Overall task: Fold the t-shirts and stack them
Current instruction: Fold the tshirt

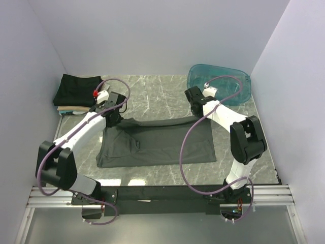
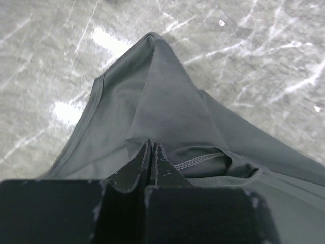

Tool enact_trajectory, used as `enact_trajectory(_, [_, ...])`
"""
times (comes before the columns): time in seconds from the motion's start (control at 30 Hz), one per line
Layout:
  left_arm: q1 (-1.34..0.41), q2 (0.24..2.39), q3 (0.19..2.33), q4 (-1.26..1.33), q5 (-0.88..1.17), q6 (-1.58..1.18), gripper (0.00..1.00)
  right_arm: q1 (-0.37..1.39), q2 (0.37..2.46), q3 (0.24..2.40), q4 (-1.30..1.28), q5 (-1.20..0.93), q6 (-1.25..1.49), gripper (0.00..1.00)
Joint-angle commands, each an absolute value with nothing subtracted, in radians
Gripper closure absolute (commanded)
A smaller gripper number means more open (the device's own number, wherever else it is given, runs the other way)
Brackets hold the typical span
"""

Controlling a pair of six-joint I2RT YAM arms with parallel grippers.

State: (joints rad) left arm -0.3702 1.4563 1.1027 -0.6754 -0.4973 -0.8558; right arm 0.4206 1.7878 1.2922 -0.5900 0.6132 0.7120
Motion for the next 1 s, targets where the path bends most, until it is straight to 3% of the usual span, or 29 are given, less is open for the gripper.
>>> enact_trajectory(0.0, [-0.396, 1.375, 1.072, -0.706, -0.532, -0.923, 1.0, 0.431, 1.717, 1.27, -0.571, 0.667, 0.712, 1.0])
enact_trajectory(0.37, [-0.489, 1.31, 1.062, -0.975, -0.661, -1.184, 1.0, 0.451, 1.687, 1.253, -0.534, 0.641, 0.663, 1.0])
enact_trajectory(0.97, [-0.672, 1.273, 1.042, -1.25, -0.652, -1.485, 1.0, 0.46, 1.622, 1.187, -0.511, 0.65, 0.641, 1.0])
